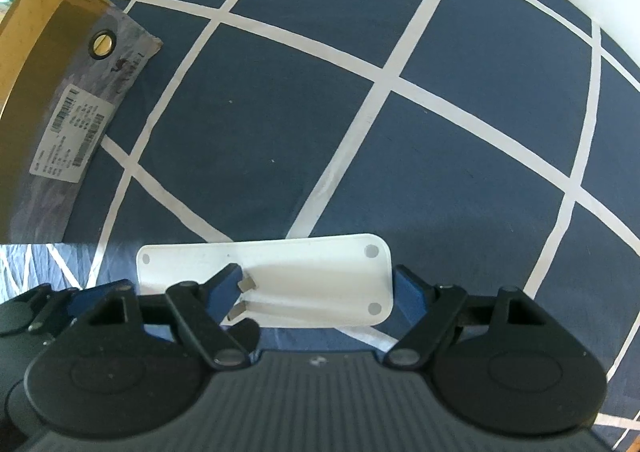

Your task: Organize objects

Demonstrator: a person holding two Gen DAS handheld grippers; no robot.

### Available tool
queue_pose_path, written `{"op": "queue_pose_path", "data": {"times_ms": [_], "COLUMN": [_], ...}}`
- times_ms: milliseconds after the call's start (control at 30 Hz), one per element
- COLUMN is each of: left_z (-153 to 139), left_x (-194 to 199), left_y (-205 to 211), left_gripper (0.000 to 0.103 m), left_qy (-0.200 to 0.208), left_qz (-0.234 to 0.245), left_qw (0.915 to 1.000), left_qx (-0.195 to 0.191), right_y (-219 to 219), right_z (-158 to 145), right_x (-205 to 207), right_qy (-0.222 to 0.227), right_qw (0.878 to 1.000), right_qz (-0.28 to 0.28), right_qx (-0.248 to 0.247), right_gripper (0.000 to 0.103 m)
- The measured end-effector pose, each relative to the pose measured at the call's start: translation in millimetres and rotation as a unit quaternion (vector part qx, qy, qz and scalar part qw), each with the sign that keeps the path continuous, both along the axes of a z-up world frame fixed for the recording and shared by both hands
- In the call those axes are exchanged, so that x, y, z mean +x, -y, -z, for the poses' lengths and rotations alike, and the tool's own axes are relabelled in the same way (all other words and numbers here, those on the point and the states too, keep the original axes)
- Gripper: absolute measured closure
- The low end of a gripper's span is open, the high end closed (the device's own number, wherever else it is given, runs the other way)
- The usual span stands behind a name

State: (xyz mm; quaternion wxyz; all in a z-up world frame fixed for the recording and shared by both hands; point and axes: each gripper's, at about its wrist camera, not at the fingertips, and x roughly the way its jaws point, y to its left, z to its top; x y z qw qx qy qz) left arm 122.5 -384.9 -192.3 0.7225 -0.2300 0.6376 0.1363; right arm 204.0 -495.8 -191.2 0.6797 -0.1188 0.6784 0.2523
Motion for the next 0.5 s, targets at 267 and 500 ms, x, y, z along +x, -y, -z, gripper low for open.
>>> {"op": "queue_pose_path", "data": {"times_ms": [267, 500], "left_z": [3.7, 2.0], "left_x": [1.7, 1.3], "left_y": [-4.1, -2.6], "left_gripper": [0.010, 0.012], "left_qy": [0.007, -0.001], "left_qz": [-0.010, -0.006], "left_qw": [0.9998, 0.9999], "left_qx": [-0.014, -0.010], "right_y": [-0.6, -1.6], "right_z": [-0.4, -2.0], "right_x": [1.8, -1.6], "right_qy": [-0.001, 0.006], "right_qw": [1.000, 1.000], "right_qz": [-0.009, -0.009], "right_qx": [0.005, 0.002], "right_gripper": [0.023, 0.023]}}
